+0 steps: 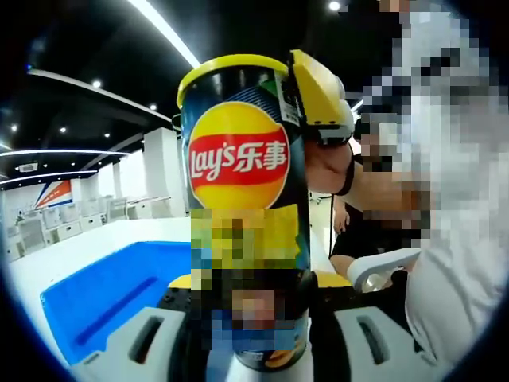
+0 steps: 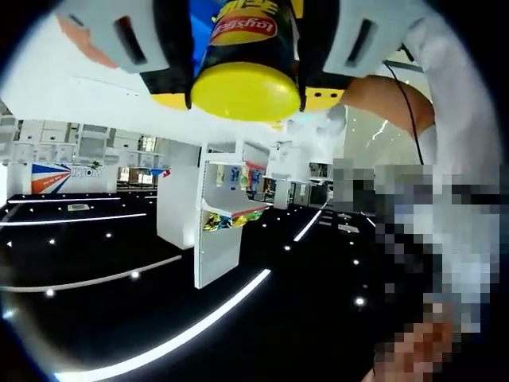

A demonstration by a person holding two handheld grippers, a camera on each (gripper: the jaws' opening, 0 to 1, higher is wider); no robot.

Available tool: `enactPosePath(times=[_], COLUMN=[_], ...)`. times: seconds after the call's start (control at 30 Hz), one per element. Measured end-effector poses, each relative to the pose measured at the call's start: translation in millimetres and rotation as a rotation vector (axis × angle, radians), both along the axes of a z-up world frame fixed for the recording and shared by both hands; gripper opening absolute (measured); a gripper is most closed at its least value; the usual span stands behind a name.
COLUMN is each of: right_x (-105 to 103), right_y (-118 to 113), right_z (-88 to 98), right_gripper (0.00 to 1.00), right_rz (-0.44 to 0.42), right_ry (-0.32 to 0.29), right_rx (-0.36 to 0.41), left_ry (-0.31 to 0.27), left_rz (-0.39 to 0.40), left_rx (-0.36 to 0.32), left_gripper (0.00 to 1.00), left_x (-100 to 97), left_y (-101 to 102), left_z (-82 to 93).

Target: Open the lid of the chip container on the table, take out the chips, place them into the box in front of the container, and close the lid

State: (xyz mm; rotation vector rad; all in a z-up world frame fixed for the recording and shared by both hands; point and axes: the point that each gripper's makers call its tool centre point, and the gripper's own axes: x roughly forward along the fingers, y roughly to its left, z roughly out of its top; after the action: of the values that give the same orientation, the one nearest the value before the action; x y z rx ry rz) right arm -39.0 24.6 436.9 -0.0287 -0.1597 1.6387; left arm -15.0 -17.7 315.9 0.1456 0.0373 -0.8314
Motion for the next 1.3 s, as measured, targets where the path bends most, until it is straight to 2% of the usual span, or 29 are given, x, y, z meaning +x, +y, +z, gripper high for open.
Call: enactPosePath(times=[0.17,0.27,0.3,0.43,0.6,0.83,1.1,1.13,1.3], right_x=[1.3,3.0,5.6,5.8,4.5,11.1,14.4,14.8,13.1], right_y=[0.0,-0.6,-1.8,-2.1,-2.4,-1.1,-6.5,-7.0,-7.4], right_z=[0.3,0.5,-1.2,-1.6,-1.1,-2.0,-3.9,-3.7,-3.3], right_gripper=[0.45,0.44,0.43,0.4,0.37,0.36,0.36,0.36,0.39], right_rz=[-0.005,-0.02,-0.043,-0.059,-0.054,-0.063,-0.075,-0.074,-0.079], right_ry=[-0.008,0.024,0.065,0.1,0.125,0.171,0.212,0.235,0.216], right_rx=[0.001,0.009,-0.007,-0.036,-0.036,-0.053,-0.05,-0.046,-0.023], left_ry=[0.001,0.0,-0.003,-0.013,-0.02,0.01,0.008,0.006,0.013], left_rz=[0.001,0.004,0.005,0.004,0.01,0.014,0.013,0.013,0.017], left_rx=[0.004,0.007,0.017,0.043,0.049,0.054,0.054,0.054,0.053], left_gripper=[0.49,0.49,0.49,0.49,0.49,0.49,0.49,0.49,0.49], left_x=[-0.1,-0.1,0.1,-0.4,-2.7,-0.8,0.5,0.6,0.5], left_y=[-0.1,-0.4,-0.9,-1.8,-1.0,0.3,-1.8,-2.0,-2.5], left_z=[-0.1,-0.5,-1.1,-3.2,-3.0,-3.7,-5.2,-5.3,-5.6])
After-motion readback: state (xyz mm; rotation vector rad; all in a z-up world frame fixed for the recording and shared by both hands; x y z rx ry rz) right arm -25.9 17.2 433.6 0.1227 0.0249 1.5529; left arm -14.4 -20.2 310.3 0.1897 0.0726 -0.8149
